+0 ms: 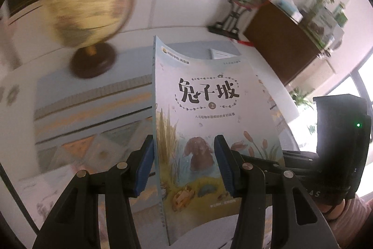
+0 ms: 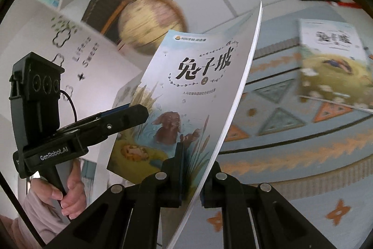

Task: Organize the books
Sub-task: 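Carry the upright white book toward the standing row with the right tool, then stand the white book against the row and open the right tool, then move the right tool to the last white rabbit-slope book and grip it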

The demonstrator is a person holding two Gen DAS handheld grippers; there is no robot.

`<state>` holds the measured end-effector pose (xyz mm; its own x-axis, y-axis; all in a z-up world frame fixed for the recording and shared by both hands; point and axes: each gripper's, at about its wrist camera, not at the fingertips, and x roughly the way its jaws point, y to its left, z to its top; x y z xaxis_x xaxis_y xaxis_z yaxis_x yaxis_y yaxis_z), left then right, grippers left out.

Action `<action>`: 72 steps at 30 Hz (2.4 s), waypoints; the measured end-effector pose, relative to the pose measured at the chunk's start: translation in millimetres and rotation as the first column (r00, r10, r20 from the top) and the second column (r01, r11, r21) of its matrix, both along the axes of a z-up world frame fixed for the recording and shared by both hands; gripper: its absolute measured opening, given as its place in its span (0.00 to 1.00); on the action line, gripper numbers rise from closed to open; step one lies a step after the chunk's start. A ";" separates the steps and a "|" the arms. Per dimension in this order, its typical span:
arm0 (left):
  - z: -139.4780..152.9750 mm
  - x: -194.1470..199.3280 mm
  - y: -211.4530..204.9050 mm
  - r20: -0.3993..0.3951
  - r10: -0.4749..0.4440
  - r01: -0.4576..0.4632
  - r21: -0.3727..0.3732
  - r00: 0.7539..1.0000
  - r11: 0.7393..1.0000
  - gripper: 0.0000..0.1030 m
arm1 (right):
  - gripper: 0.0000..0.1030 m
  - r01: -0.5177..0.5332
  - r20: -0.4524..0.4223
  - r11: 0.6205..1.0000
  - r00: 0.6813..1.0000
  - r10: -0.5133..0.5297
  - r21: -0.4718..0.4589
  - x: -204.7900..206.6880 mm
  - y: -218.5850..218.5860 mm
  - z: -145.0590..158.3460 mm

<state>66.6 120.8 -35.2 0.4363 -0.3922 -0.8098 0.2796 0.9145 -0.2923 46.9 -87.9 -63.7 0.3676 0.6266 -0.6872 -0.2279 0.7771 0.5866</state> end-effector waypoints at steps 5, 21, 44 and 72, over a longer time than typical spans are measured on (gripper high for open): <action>3.0 -22.3 51.7 0.004 0.085 -0.085 -0.007 0.996 0.996 0.46 | 0.10 -0.081 -0.003 0.997 0.997 0.081 -0.002 -12.6 56.8 2.0; -20.4 -102.2 197.9 -0.028 0.346 -0.346 -0.009 0.938 0.938 0.47 | 0.10 -0.305 -0.036 0.952 0.952 0.304 -0.023 -44.2 217.9 -16.3; -93.2 -126.7 236.4 -0.186 0.440 -0.448 -0.001 0.878 0.894 0.48 | 0.12 -0.319 -0.228 0.941 0.930 0.288 -0.110 -42.0 278.8 -75.5; -35.7 -69.8 173.1 -0.048 0.483 -0.470 0.161 0.874 0.868 0.54 | 0.27 0.017 -0.347 0.998 0.937 -0.039 -0.065 -10.1 94.6 -66.4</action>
<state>-3.1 293.9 -70.9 0.4691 -0.0345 -0.8825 -0.2205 0.9630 -0.1548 36.8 6.7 -130.2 0.1160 0.5730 -0.8113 0.0043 0.8165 0.5773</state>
